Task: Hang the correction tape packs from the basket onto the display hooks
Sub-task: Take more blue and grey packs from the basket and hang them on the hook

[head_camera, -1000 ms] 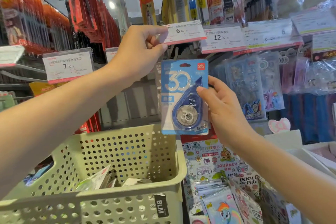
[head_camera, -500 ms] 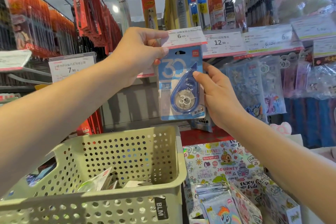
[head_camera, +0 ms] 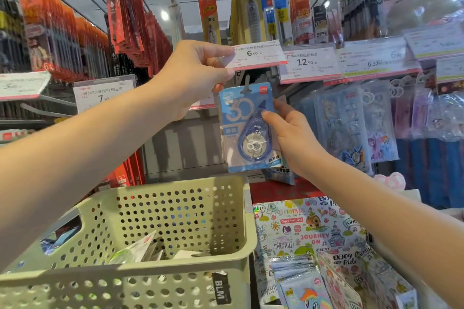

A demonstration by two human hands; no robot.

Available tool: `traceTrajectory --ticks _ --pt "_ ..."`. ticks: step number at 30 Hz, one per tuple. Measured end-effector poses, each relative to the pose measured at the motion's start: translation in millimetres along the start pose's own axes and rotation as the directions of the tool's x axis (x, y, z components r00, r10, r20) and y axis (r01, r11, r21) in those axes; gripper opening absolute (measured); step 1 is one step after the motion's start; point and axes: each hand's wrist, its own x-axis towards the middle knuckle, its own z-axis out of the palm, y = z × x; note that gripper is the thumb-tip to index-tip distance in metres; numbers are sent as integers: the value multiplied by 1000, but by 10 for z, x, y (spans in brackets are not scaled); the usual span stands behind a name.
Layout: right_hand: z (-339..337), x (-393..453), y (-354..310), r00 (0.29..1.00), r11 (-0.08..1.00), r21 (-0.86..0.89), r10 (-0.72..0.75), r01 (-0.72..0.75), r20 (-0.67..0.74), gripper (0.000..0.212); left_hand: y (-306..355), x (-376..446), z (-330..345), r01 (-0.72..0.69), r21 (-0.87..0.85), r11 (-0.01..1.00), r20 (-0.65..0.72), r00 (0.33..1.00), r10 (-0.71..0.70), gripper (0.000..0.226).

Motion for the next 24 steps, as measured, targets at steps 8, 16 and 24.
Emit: traceTrajectory --ticks 8,16,24 --pt "26 92 106 999 995 -93 -21 19 -25 32 -30 -5 -8 -47 27 999 2 999 46 45" --pt "24 104 134 998 985 -171 -37 29 -42 30 -82 -5 -14 -127 125 984 9 992 127 45" --pt "36 48 68 964 838 -528 -236 139 -121 48 -267 -176 -142 -327 291 899 172 942 287 45"
